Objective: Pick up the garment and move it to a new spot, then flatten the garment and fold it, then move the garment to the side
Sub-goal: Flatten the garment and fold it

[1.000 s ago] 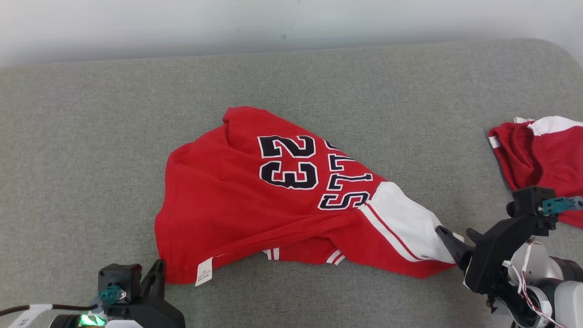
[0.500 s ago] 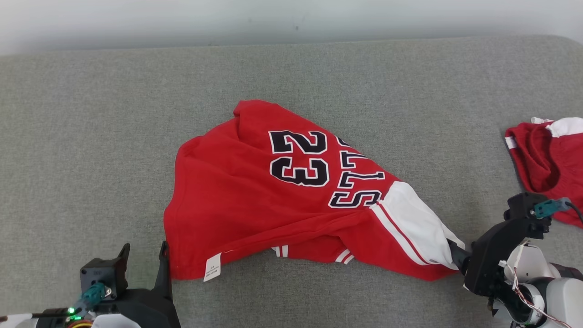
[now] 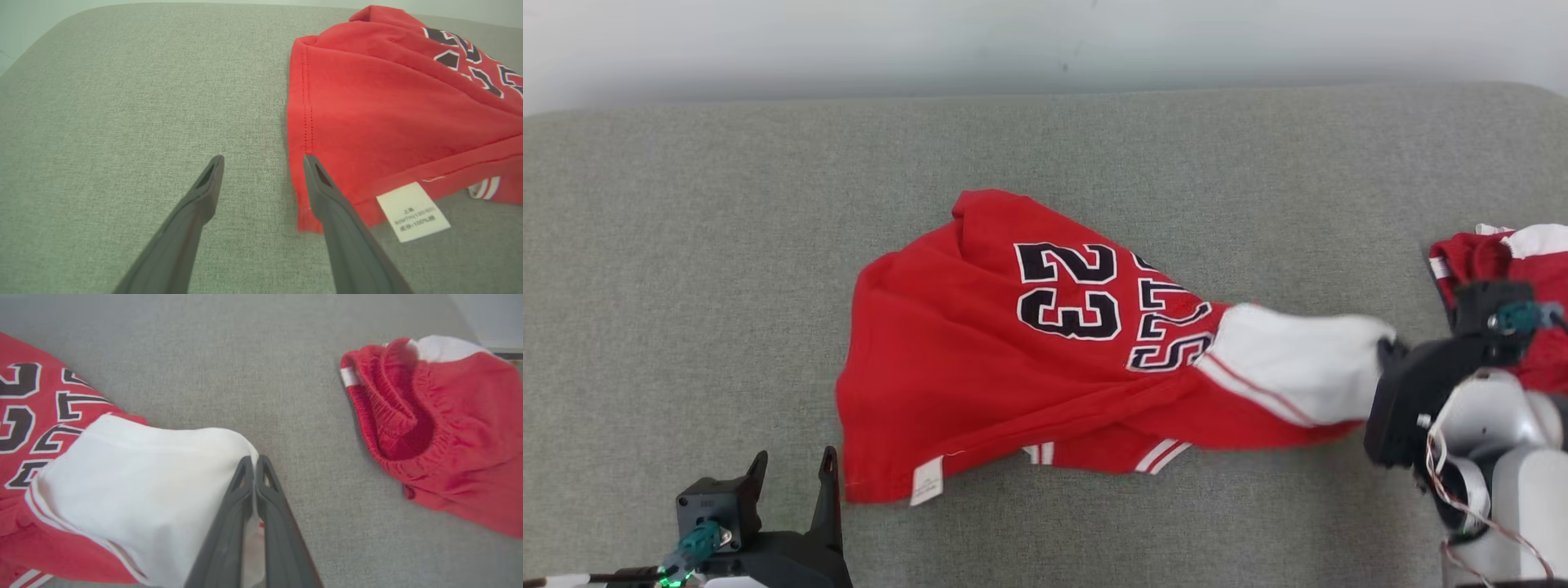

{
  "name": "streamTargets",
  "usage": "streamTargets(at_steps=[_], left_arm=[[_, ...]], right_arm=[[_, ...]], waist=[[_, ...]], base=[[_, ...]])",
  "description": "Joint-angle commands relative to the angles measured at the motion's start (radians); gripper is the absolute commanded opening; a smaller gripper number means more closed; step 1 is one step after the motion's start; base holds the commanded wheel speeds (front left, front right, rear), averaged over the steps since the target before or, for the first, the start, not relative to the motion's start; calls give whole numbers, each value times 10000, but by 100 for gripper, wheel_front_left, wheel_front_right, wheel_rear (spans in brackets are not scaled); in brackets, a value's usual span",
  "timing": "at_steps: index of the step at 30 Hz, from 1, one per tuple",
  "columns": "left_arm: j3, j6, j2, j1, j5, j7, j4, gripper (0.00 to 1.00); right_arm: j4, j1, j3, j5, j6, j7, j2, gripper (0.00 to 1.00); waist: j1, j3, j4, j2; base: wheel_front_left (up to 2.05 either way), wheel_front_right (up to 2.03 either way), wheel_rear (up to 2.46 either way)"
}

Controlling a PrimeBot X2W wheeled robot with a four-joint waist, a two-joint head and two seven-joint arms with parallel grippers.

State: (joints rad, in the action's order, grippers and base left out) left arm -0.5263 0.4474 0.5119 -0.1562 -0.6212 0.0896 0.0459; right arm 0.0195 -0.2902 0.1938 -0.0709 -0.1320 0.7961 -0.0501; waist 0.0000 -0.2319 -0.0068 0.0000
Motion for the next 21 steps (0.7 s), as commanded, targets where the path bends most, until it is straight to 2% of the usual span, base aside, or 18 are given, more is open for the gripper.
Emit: streamTargets(at_steps=[1,5,8,9,10,15,21], left_arm=[[-5,-38,-42,123,-75,-71,-16,100],[-47,-44,-84,86,-77,-102,-25,100],[-195,-156,-172,-60,-14,-93,-36,100],[-236,-152,-192,-87,1,-83,-55,100],[-304,-213,-236,-113,8,-67,-77,100],[-386,-259,-326,25,-92,-137,-168,100],[-600,-439,-551,226,-316,-43,-241,100]], right_arm=[[-45,-304,30,516,24,-370,-10,0],[608,-1030,-105,1424,24,-1344,-314,0],[2032,-1834,-215,1891,24,-2480,-668,0],[2367,-1963,-260,1974,24,-2684,-762,65],[2717,-2036,-159,2008,24,-2725,-756,100],[3202,-2117,-141,1832,24,-2736,-725,100],[2264,-1512,-144,1573,24,-2278,-726,100]], waist=[[0,67,-22,0],[0,100,-17,0],[0,89,117,0],[0,94,175,0],[0,108,264,0],[0,235,509,0],[0,417,561,0]], base=[[0,0,0],[0,0,0],[0,0,0],[0,0,0],[0,0,0],[0,0,0],[0,0,0]])
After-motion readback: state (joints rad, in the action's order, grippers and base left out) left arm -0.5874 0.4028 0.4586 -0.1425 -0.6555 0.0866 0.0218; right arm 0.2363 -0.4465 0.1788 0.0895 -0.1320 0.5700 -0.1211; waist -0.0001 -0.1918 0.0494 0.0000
